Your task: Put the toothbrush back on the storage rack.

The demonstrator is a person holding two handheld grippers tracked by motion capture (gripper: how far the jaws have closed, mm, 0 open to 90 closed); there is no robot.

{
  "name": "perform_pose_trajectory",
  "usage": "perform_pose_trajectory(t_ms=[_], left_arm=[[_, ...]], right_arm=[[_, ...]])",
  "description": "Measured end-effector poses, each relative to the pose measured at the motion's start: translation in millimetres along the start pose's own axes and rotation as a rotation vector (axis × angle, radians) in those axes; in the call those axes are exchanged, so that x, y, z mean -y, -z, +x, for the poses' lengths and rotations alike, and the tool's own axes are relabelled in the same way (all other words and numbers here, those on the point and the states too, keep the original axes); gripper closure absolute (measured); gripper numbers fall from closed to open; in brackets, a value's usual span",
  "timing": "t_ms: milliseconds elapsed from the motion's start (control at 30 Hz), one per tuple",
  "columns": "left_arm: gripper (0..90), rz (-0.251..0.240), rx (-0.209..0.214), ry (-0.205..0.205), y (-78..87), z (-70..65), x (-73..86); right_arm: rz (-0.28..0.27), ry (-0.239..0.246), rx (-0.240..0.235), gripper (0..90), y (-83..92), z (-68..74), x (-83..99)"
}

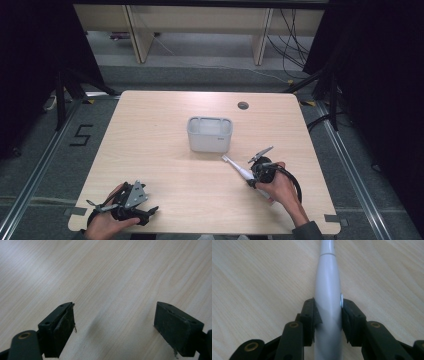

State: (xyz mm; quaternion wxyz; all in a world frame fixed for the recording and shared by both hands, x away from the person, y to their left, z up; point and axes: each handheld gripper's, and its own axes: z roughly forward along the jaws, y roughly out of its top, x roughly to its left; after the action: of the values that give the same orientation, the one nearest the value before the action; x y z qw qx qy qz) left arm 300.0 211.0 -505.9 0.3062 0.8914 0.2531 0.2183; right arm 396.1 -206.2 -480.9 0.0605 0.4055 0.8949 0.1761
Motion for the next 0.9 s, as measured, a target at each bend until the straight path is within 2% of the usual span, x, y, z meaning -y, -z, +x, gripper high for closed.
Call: perform_pose_trajectory(t_ms=[100, 133, 167, 233, 300, 333, 467, 567, 833, 867, 900], left_arm=[[16.3, 0.0, 0.001, 0.001, 0.2, 0.3, 0.1], [16.3, 0.0, 0.001, 0.001, 0.3, 0.4, 0.0], [16.3, 0.0, 0.0, 0.001, 0.3, 0.4, 0.1], [16.3, 0.0, 0.001, 0.001, 0.3, 0.3, 0.1], [16.3, 0.001, 0.001, 0.0, 0.2, 0.1, 0.1], [16.3, 0.0, 0.001, -0.001, 0.4, 0.2, -0.1], [16.3, -0.001, 0.0, 0.0, 0.4, 0.3, 0.0], [16.3, 0.0, 0.001, -0.001, 0.3, 0.2, 0.0], [16.3, 0.001, 0.003, 0.0, 0.2, 0.0, 0.0], [16.3, 0.0, 0.003, -0.001, 0.2, 0.0, -0.1], [16.3, 0.0, 0.003, -0.001, 0.2, 0.0, -0.1]], right_arm=[[0.04, 0.003, 0.006, 64.8, 0.4, 1.9, -3.8], [0.05, 0.009, -0.011, 64.7, 0.2, 2.2, -5.0], [0.033, 0.055, 0.004, 64.6, -1.3, -0.2, -6.4], [0.052, 0.079, 0.004, 64.5, -1.4, -1.3, -8.8], [0.07, 0.063, 0.0, 64.5, -1.7, -0.1, -9.7], [0.086, 0.085, 0.003, 64.5, -1.8, -1.1, -12.1], [0.122, 0.108, -0.002, 64.6, -2.1, -1.4, -16.4], [0.137, 0.104, 0.001, 64.8, -2.4, -0.9, -18.1], [0.205, 0.148, 0.01, 65.0, -5.6, -1.8, -26.8], [0.211, 0.115, 0.018, 65.0, -5.9, 1.7, -27.5], [0.211, 0.115, 0.018, 65.0, -5.9, 1.7, -27.5]])
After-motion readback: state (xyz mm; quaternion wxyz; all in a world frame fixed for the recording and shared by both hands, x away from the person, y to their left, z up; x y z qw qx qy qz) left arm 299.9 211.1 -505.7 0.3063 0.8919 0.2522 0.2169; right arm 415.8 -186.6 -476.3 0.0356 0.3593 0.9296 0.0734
